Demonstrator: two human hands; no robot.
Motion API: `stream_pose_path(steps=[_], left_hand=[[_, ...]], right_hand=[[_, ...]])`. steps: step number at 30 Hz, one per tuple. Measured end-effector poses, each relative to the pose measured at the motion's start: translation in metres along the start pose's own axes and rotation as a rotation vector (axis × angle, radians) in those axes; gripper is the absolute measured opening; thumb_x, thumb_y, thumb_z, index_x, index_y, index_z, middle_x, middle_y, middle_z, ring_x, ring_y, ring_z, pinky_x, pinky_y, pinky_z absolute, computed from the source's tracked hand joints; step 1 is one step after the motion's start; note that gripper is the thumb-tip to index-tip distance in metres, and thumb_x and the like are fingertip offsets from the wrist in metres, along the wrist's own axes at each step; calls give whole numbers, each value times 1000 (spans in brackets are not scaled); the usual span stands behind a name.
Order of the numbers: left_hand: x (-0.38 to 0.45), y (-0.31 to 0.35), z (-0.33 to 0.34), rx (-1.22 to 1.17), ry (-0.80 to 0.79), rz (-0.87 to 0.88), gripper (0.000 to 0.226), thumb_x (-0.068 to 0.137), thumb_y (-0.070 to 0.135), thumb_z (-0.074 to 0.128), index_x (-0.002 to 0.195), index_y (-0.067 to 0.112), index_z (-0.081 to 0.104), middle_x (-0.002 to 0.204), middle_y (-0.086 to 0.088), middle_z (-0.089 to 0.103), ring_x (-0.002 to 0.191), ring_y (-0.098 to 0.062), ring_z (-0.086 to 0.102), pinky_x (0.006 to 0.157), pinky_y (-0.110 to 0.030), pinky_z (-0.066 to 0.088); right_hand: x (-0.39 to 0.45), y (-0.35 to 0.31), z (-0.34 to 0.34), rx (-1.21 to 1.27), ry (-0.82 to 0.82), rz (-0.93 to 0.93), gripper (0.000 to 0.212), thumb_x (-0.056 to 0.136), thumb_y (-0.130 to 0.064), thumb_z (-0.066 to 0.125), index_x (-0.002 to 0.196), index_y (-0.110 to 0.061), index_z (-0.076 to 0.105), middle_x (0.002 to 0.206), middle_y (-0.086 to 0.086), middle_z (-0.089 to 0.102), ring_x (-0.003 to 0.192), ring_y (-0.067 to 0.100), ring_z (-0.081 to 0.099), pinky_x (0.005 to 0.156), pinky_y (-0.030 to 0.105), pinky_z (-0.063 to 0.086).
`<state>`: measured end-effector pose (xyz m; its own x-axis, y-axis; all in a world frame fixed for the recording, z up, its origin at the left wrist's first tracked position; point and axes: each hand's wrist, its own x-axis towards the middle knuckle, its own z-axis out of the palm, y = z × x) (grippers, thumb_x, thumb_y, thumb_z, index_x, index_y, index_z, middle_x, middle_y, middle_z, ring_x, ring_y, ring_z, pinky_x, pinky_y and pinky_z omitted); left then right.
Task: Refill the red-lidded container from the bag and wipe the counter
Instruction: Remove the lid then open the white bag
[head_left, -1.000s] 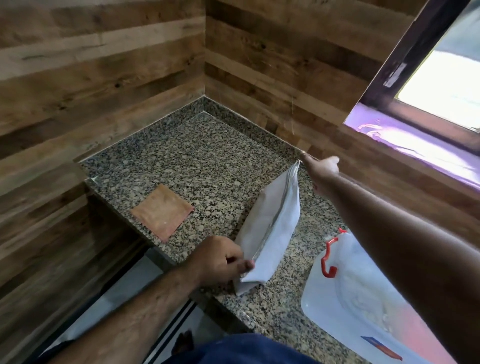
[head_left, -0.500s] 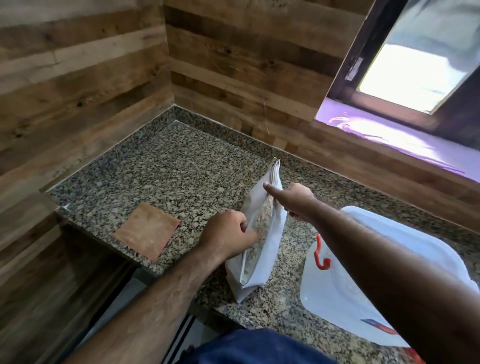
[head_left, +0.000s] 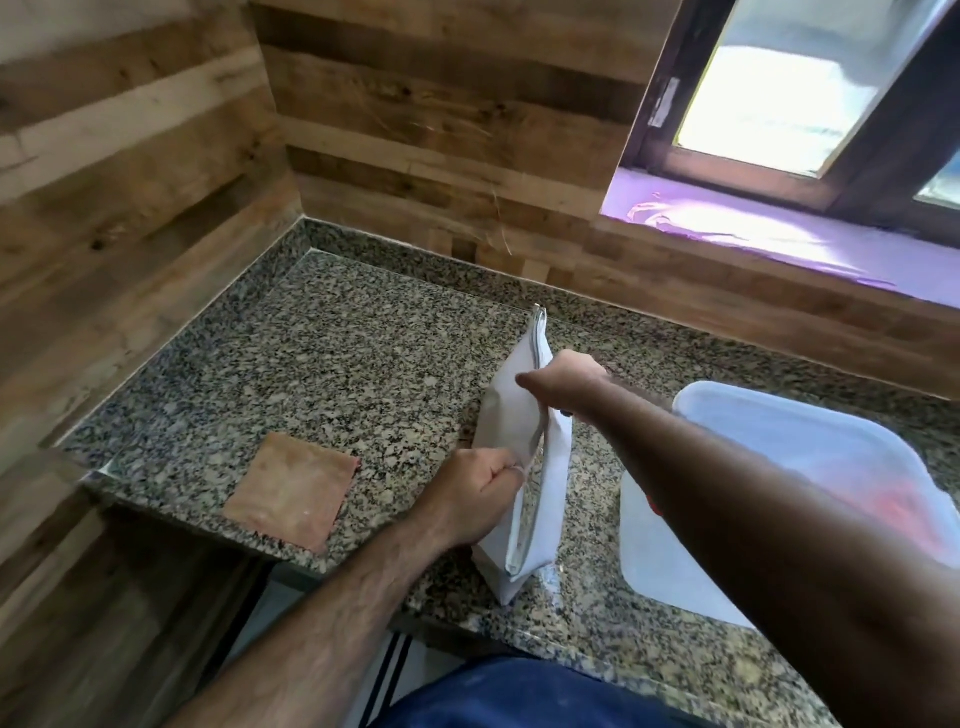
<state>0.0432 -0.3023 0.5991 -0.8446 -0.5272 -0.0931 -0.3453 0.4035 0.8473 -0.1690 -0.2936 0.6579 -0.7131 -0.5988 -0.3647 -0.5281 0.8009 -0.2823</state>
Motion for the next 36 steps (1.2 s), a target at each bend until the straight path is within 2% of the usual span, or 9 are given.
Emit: stream_pose_path(steps=[4, 7, 12, 15, 21, 26, 30, 34, 36], left_hand=[[-3, -14, -9, -35, 11, -27, 48, 95, 60, 45, 77, 22, 66, 79, -3, 71, 74, -22, 69, 63, -43, 55], [-6, -18, -17, -54, 40, -31, 55, 96, 66, 43, 76, 21, 68, 75, 3, 71, 74, -16, 69, 66, -40, 55], [-3, -18, -27, -116, 88, -64, 53, 105, 59, 50, 69, 23, 66, 63, 14, 69, 62, -1, 64, 58, -26, 49], [3, -19, -36, -144, 171, -89, 61, 102, 64, 47, 71, 17, 69, 62, 3, 70, 60, -16, 66, 59, -34, 53], [19, -8, -66, -312, 332, -133, 56, 106, 58, 54, 74, 14, 69, 71, -17, 70, 61, -21, 61, 62, -33, 48], [44, 32, -103, -510, 478, -121, 44, 106, 50, 57, 87, 13, 68, 75, -4, 64, 67, -18, 55, 63, -34, 44], [78, 68, -141, -599, 580, -94, 38, 89, 56, 66, 97, 19, 68, 93, -3, 74, 81, -22, 60, 69, -37, 44], [85, 100, -181, -746, 626, -53, 50, 100, 63, 58, 96, 14, 69, 73, -3, 61, 61, -18, 52, 54, -29, 36], [78, 109, -198, -804, 521, -135, 68, 99, 78, 45, 76, 20, 71, 60, 2, 56, 50, -14, 45, 51, -28, 30]], right_hand=[[6, -2, 8, -3, 72, -7, 39, 102, -43, 56, 99, -8, 74, 88, 5, 72, 69, 18, 67, 58, 27, 52], [3, -3, 8, -34, 104, -55, 41, 110, -44, 52, 107, -9, 73, 83, 2, 64, 68, 15, 63, 60, 28, 49], [-19, -4, 7, 14, 248, -137, 45, 111, -42, 53, 78, -14, 67, 73, 2, 62, 65, 22, 59, 57, 27, 37], [-37, -4, 2, 79, 339, -180, 55, 110, -40, 56, 61, -17, 48, 63, -4, 53, 59, 18, 51, 53, 28, 29], [-66, -8, -29, 126, 544, -383, 54, 107, -43, 61, 65, -15, 42, 58, -7, 45, 61, 24, 46, 63, 33, 28], [-83, -24, -90, 72, 732, -650, 43, 105, -38, 65, 72, -12, 54, 63, 9, 61, 60, 39, 55, 58, 34, 33], [-92, -35, -136, -10, 924, -798, 40, 104, -37, 64, 77, -8, 58, 64, 15, 64, 55, 44, 58, 53, 35, 36], [-107, -49, -174, 3, 1026, -894, 37, 104, -33, 67, 78, -8, 62, 63, 10, 63, 52, 35, 54, 56, 29, 30], [-116, -53, -190, -5, 1065, -945, 33, 104, -28, 71, 78, -8, 63, 62, 8, 63, 49, 28, 45, 57, 27, 29]])
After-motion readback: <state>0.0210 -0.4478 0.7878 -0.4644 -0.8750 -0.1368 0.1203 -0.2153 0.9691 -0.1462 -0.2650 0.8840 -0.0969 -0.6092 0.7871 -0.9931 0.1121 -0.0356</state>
